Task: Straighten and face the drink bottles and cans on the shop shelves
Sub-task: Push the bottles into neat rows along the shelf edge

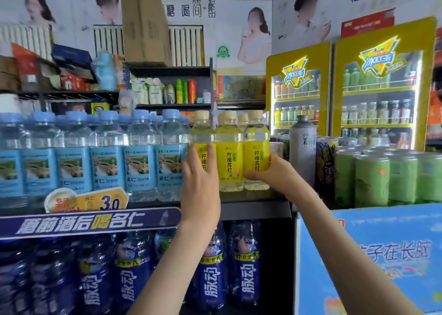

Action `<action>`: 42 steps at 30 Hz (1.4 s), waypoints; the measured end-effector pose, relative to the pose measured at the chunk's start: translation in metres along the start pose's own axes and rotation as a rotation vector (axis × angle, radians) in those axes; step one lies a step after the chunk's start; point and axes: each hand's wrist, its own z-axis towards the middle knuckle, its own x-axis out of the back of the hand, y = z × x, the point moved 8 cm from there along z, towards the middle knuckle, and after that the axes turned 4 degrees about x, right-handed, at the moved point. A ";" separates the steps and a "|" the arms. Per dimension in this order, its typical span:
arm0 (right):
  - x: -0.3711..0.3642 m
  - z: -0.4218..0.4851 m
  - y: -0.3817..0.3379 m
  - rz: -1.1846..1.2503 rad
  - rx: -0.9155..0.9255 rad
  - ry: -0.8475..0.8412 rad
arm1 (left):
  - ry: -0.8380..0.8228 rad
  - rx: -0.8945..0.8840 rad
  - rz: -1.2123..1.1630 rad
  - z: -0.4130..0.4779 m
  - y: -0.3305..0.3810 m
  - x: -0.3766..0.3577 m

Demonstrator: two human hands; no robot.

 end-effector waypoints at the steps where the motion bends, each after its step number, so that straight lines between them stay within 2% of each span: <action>1: 0.001 -0.001 -0.001 -0.003 0.005 -0.003 | 0.000 0.005 0.001 0.001 0.000 0.000; 10: 0.002 -0.002 0.000 -0.052 -0.024 0.047 | 0.037 -0.006 0.020 0.006 0.006 0.002; 12: 0.006 -0.008 -0.005 -0.142 0.013 0.148 | 0.064 -0.020 -0.016 0.002 0.006 0.010; 14: 0.012 -0.028 -0.018 -0.211 0.129 0.334 | 0.162 -0.042 -0.104 -0.010 0.003 0.026; 17: 0.006 -0.082 -0.035 -0.136 0.368 0.595 | 0.403 -0.080 -0.274 -0.048 -0.005 0.050; 19: -0.016 -0.117 -0.026 -0.104 0.498 0.647 | 0.476 -0.106 -0.375 -0.085 -0.010 0.051; 20: -0.031 -0.130 -0.014 -0.094 0.514 0.630 | 0.460 -0.111 -0.415 -0.102 -0.013 0.044; 22: -0.062 -0.143 0.024 -0.065 0.434 0.565 | 0.347 -0.038 -0.472 -0.133 -0.026 0.013; 26: -0.109 -0.154 0.109 -0.004 0.080 0.462 | -0.036 0.367 -0.473 -0.183 -0.067 -0.074; 29: -0.132 -0.155 0.148 0.113 -0.180 0.358 | -0.236 0.518 -0.433 -0.205 -0.070 -0.108; 32: -0.147 -0.146 0.165 0.198 -0.281 0.294 | -0.314 0.571 -0.428 -0.208 -0.065 -0.124; 35: -0.153 -0.138 0.172 0.178 -0.332 0.270 | -0.360 0.622 -0.423 -0.208 -0.067 -0.136; 42: -0.157 -0.123 0.177 0.104 -0.361 0.240 | -0.327 0.666 -0.423 -0.200 -0.072 -0.147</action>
